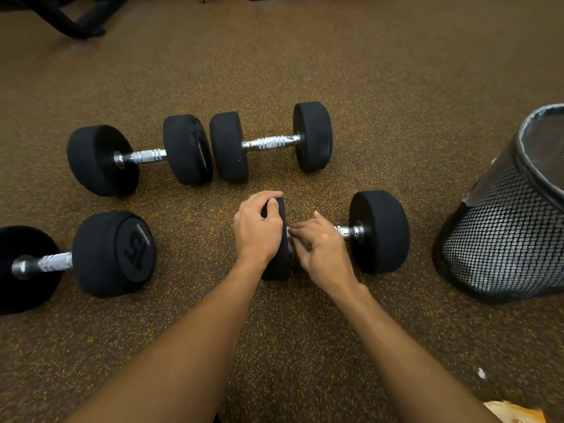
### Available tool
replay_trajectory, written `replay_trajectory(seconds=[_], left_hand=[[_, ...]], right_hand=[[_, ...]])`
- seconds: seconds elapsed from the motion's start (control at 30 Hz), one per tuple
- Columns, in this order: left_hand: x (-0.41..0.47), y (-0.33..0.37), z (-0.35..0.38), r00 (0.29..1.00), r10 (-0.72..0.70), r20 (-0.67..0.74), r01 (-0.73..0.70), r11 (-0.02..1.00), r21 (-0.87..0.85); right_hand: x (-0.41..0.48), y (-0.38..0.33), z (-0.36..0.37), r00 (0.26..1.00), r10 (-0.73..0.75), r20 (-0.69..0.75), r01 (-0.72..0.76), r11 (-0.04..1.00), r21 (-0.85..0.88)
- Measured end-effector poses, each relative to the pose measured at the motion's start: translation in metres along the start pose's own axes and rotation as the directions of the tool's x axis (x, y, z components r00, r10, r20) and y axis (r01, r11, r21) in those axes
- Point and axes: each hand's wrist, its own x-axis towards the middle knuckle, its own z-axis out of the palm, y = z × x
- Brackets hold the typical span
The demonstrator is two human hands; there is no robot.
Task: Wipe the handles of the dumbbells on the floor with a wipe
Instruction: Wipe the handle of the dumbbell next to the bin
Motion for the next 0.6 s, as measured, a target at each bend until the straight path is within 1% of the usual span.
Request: replay_trajectory(seconds=[0.1, 0.17, 0.27, 0.33, 0.4, 0.5, 0.53, 0.6], left_hand=[[0.0, 0.0, 0.0, 1.0, -0.008, 0.002, 0.008, 1.0, -0.002], [0.002, 0.001, 0.0, 1.0, -0.012, 0.004, 0.012, 1.0, 0.0], [0.001, 0.001, 0.0, 1.0, -0.014, 0.0, 0.014, 1.0, -0.001], [0.0, 0.0, 0.0, 1.0, -0.006, -0.002, 0.006, 1.0, 0.001], [-0.001, 0.0, 0.0, 1.0, -0.002, -0.008, 0.002, 1.0, 0.001], [-0.001, 0.002, 0.0, 1.0, 0.001, -0.006, -0.001, 1.0, 0.003], [-0.001, 0.001, 0.0, 1.0, -0.001, -0.003, 0.001, 1.0, 0.001], [0.001, -0.001, 0.001, 1.0, -0.004, 0.0, 0.004, 1.0, -0.006]], right_hand=[[0.014, -0.005, -0.004, 0.992, 0.117, 0.055, -0.118, 0.993, 0.025], [0.019, -0.007, -0.007, 0.984, 0.151, 0.099, -0.154, 0.988, 0.018], [0.012, -0.008, -0.008, 0.995, 0.071, 0.068, -0.07, 0.997, -0.012], [0.006, -0.007, -0.007, 0.998, 0.042, 0.046, -0.041, 0.999, -0.017], [0.009, -0.007, -0.005, 0.997, 0.061, 0.05, -0.06, 0.998, -0.011], [0.018, -0.007, -0.005, 0.986, 0.13, 0.109, -0.129, 0.992, -0.02], [0.018, -0.007, -0.006, 0.985, 0.125, 0.117, -0.125, 0.992, -0.012], [0.012, -0.002, -0.009, 0.992, 0.07, 0.109, -0.072, 0.997, 0.014]])
